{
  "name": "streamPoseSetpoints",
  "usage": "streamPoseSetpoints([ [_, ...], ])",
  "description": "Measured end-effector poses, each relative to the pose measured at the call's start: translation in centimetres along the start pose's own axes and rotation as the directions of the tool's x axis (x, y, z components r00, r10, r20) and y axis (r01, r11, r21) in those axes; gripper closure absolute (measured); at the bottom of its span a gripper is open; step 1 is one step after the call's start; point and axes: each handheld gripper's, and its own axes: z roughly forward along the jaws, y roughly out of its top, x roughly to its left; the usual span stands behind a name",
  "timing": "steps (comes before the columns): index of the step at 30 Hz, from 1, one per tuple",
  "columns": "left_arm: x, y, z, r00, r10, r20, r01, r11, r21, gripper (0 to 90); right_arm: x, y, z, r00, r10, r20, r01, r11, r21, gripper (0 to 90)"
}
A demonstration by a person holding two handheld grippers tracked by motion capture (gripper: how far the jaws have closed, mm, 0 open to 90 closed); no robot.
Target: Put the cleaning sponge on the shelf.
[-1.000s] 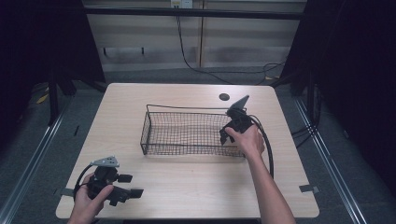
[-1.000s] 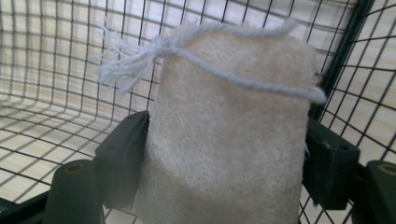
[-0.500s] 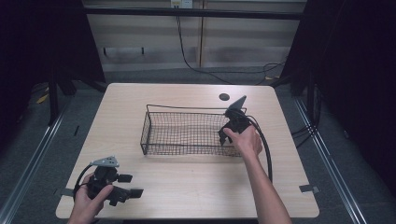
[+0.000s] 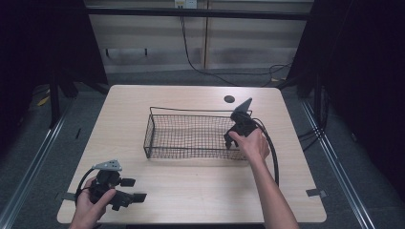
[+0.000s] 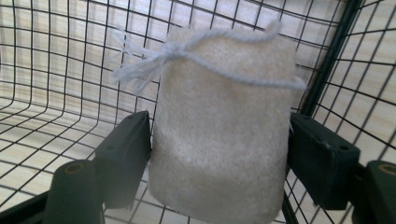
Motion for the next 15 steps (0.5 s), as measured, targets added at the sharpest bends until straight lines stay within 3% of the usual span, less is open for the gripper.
streamPoseSetpoints([
  [3,0.0,0.0,0.0,1.0000,-0.002,0.000,0.002,1.0000,0.001,16.3,-0.2,-0.2,-0.4,0.9999,0.011,-0.007,-0.011,1.000,-0.008,25.2],
  [15,0.0,0.0,0.0,1.0000,0.000,-0.002,0.000,1.0000,0.004,16.3,-0.6,-0.7,-1.3,0.9989,-0.021,-0.042,0.019,0.999,-0.049,17.7],
])
